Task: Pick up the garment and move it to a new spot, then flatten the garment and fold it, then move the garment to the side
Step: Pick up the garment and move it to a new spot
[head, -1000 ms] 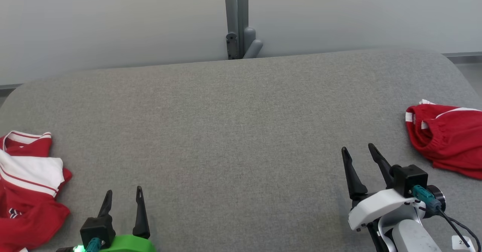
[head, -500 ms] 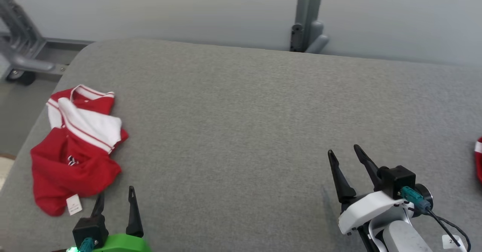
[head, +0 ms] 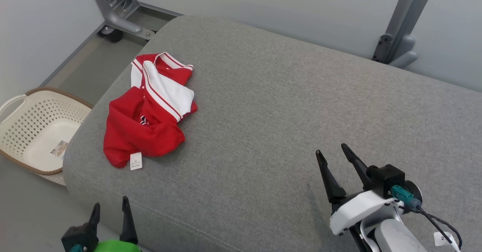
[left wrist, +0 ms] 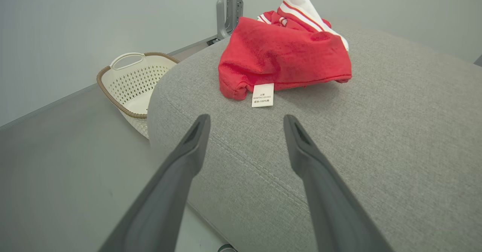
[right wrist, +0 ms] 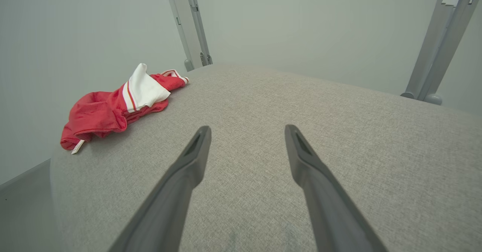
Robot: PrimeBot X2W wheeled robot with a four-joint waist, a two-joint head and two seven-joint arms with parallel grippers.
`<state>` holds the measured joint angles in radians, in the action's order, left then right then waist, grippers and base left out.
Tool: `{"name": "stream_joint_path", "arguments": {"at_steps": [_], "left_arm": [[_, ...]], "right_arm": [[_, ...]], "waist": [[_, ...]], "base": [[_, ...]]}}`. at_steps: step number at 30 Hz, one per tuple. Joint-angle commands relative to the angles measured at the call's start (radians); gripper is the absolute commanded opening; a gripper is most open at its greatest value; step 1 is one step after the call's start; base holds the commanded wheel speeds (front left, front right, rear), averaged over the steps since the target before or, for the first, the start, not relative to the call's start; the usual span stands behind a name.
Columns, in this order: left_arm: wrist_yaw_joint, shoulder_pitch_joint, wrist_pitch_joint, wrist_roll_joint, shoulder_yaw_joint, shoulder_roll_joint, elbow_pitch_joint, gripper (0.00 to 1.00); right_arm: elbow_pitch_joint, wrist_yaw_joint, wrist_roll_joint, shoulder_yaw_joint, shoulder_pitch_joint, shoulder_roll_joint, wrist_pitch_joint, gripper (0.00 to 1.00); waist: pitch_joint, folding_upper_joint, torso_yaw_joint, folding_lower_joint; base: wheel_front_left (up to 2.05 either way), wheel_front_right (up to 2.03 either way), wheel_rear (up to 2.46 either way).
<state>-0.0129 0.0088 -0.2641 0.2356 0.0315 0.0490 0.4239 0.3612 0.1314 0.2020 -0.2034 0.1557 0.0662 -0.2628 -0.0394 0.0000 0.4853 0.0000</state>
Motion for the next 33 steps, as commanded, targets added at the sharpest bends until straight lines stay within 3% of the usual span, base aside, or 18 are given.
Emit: {"name": "stream_joint_path", "arguments": {"at_steps": [1,6,11,17,22,28,33], "left_arm": [[-0.003,-0.032,0.000,-0.003,0.000,0.003,0.001,1.00],[-0.019,-0.115,0.000,0.014,0.036,0.003,0.041,1.00],[-0.067,-0.261,0.000,0.024,0.074,0.028,0.106,1.00],[-0.103,-0.488,0.000,0.046,0.089,0.122,0.234,1.00],[-0.117,-0.610,0.067,0.103,0.076,0.198,0.373,1.00],[-0.118,-0.667,0.131,0.177,0.056,0.253,0.498,1.00],[-0.118,-0.663,0.161,0.217,0.046,0.264,0.603,1.00]], "right_arm": [[-0.006,-0.001,0.004,0.002,0.014,0.009,-0.003,1.00],[0.000,-0.001,-0.038,-0.018,0.039,0.055,-0.003,1.00],[-0.022,-0.001,-0.036,-0.024,0.065,0.102,-0.003,1.00],[-0.074,-0.001,-0.004,-0.047,0.107,0.153,-0.003,1.00],[-0.115,-0.001,0.013,-0.058,0.132,0.176,-0.003,1.00],[-0.149,-0.001,0.022,-0.056,0.152,0.191,-0.003,1.00],[-0.150,-0.001,0.027,-0.038,0.152,0.195,-0.003,1.00]], "waist": [[-0.020,0.0000,0.012,0.0000],[-0.079,0.0000,-0.029,0.0000],[-0.156,0.0000,-0.078,0.0000],[-0.244,0.0000,-0.165,0.0000],[-0.289,0.0000,-0.234,0.0000],[-0.339,0.0000,-0.311,0.0000],[-0.360,0.0000,-0.352,0.0000]], "base": [[0.00,0.00,0.00],[0.00,0.00,0.00],[0.00,0.00,0.00],[0.00,0.00,0.00],[0.00,0.00,0.00],[0.00,0.00,0.00],[0.00,0.00,0.00]]}}
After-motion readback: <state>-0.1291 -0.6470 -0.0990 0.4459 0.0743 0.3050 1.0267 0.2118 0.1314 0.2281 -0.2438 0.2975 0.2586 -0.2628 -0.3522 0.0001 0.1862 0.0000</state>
